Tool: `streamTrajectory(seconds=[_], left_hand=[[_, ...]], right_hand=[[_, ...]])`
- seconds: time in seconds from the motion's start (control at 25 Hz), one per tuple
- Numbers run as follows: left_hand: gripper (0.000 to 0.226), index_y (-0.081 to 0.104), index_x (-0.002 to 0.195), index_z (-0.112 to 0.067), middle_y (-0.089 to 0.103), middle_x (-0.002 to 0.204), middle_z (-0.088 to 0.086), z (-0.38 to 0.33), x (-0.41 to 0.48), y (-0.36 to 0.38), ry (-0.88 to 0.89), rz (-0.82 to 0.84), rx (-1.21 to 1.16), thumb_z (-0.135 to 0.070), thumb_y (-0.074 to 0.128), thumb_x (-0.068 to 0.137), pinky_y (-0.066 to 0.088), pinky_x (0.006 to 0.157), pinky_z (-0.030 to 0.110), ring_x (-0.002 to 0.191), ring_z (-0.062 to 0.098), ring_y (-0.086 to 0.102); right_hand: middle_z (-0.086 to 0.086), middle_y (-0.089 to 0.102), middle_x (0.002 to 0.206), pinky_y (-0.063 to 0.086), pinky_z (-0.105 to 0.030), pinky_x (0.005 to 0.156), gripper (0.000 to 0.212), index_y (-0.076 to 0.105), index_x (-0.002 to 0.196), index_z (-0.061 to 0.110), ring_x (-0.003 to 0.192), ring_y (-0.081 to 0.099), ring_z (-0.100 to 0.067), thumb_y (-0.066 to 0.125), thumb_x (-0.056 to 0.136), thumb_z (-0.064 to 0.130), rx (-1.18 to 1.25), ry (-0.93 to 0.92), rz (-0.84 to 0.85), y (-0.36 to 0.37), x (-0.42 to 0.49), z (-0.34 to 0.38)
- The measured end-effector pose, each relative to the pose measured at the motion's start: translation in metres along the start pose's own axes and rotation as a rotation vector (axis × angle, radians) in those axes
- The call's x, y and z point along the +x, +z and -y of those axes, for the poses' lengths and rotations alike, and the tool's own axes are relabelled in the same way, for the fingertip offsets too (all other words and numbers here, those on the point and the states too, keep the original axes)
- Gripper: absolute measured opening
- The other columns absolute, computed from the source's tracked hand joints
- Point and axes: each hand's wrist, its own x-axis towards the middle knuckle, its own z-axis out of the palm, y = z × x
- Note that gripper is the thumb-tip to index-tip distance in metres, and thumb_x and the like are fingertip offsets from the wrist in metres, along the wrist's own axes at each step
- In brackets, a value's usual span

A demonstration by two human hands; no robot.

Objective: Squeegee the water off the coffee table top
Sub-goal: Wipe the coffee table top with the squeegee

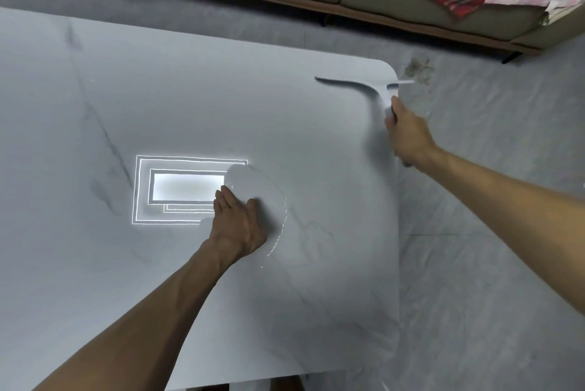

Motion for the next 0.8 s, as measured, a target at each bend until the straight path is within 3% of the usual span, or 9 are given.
streamTrajectory(seconds=[0.12, 0.2, 0.28, 0.36, 0.44, 0.52, 0.6, 0.68, 0.8], left_hand=[[0.055, 0.034, 0.138, -0.008, -0.001, 0.145, 0.05, 0.0, 0.001, -0.002, 0.006, 0.019, -0.013, -0.02, 0.041, 0.085, 0.007, 0.119, 0.051, 0.141, 0.059, 0.003], [0.057, 0.034, 0.139, -0.008, -0.002, 0.145, 0.05, 0.0, 0.001, -0.002, 0.009, 0.029, -0.022, -0.021, 0.042, 0.084, 0.006, 0.119, 0.051, 0.14, 0.059, 0.002], [0.056, 0.035, 0.137, -0.008, -0.002, 0.145, 0.05, 0.0, 0.0, -0.002, 0.01, 0.029, -0.037, -0.021, 0.043, 0.083, 0.006, 0.119, 0.052, 0.14, 0.059, 0.001], [0.054, 0.037, 0.134, -0.006, -0.003, 0.145, 0.05, 0.0, -0.002, -0.004, 0.004, 0.027, -0.053, -0.02, 0.043, 0.082, 0.006, 0.12, 0.052, 0.14, 0.059, 0.001], [0.054, 0.036, 0.134, -0.004, -0.004, 0.145, 0.05, -0.001, -0.004, -0.005, 0.006, 0.032, -0.058, -0.019, 0.043, 0.082, 0.004, 0.12, 0.052, 0.14, 0.059, -0.001], [0.056, 0.033, 0.137, -0.004, -0.004, 0.145, 0.05, -0.001, -0.007, -0.005, 0.017, 0.03, -0.046, -0.019, 0.042, 0.084, 0.003, 0.12, 0.052, 0.14, 0.059, -0.002], [0.057, 0.03, 0.139, -0.003, -0.005, 0.146, 0.05, 0.002, -0.01, -0.003, 0.026, 0.019, -0.039, -0.019, 0.042, 0.085, 0.002, 0.12, 0.052, 0.141, 0.058, -0.004], [0.055, 0.033, 0.135, 0.0, -0.002, 0.148, 0.046, 0.006, -0.013, -0.002, 0.041, -0.019, -0.076, -0.014, 0.044, 0.084, 0.006, 0.12, 0.049, 0.143, 0.054, -0.002], [0.04, 0.046, 0.114, 0.002, 0.027, 0.14, 0.034, 0.02, -0.023, 0.0, 0.114, -0.168, -0.17, -0.004, 0.05, 0.075, 0.028, 0.106, 0.04, 0.133, 0.046, 0.026]], right_hand=[[-0.027, 0.062, 0.115, 0.048, -0.043, 0.082, 0.05, 0.022, 0.152, 0.013, 0.096, 0.062, -0.043, 0.032, 0.103, 0.02, -0.077, -0.008, 0.016, 0.019, -0.07, -0.031], [-0.021, 0.063, 0.113, 0.047, -0.037, 0.085, 0.051, 0.02, 0.152, 0.013, 0.093, 0.062, -0.036, 0.033, 0.103, 0.017, -0.039, 0.037, 0.039, 0.033, -0.115, -0.045], [-0.014, 0.062, 0.095, 0.047, -0.032, 0.073, 0.047, 0.029, 0.147, 0.014, 0.077, 0.059, -0.027, 0.034, 0.101, 0.017, -0.055, 0.075, 0.097, 0.044, -0.153, -0.051], [-0.006, 0.058, 0.076, 0.045, -0.029, 0.059, 0.031, 0.047, 0.128, 0.024, 0.061, 0.054, -0.021, 0.033, 0.101, 0.028, -0.012, 0.159, 0.186, 0.046, -0.181, -0.049], [-0.006, 0.06, 0.073, 0.043, -0.026, 0.045, 0.031, 0.042, 0.131, 0.041, 0.052, 0.053, -0.021, 0.033, 0.101, 0.036, 0.107, 0.257, 0.273, 0.037, -0.198, -0.04], [-0.01, 0.061, 0.083, 0.047, -0.03, 0.042, 0.027, 0.044, 0.127, 0.033, 0.054, 0.055, -0.022, 0.033, 0.102, 0.032, 0.212, 0.273, 0.272, 0.026, -0.188, -0.026], [-0.016, 0.06, 0.088, 0.05, -0.036, 0.044, 0.02, 0.044, 0.116, 0.026, 0.057, 0.056, -0.024, 0.031, 0.102, 0.031, 0.272, 0.25, 0.156, 0.016, -0.151, -0.004], [-0.013, 0.056, 0.094, 0.047, -0.034, 0.053, 0.033, 0.043, 0.129, 0.015, 0.068, 0.056, -0.024, 0.029, 0.103, 0.028, 0.298, 0.231, 0.025, 0.013, -0.093, 0.022], [-0.007, 0.038, 0.108, 0.043, -0.031, 0.067, 0.044, 0.029, 0.141, 0.001, 0.094, 0.043, -0.019, 0.029, 0.098, 0.009, 0.166, 0.12, -0.025, 0.012, -0.03, 0.061]])
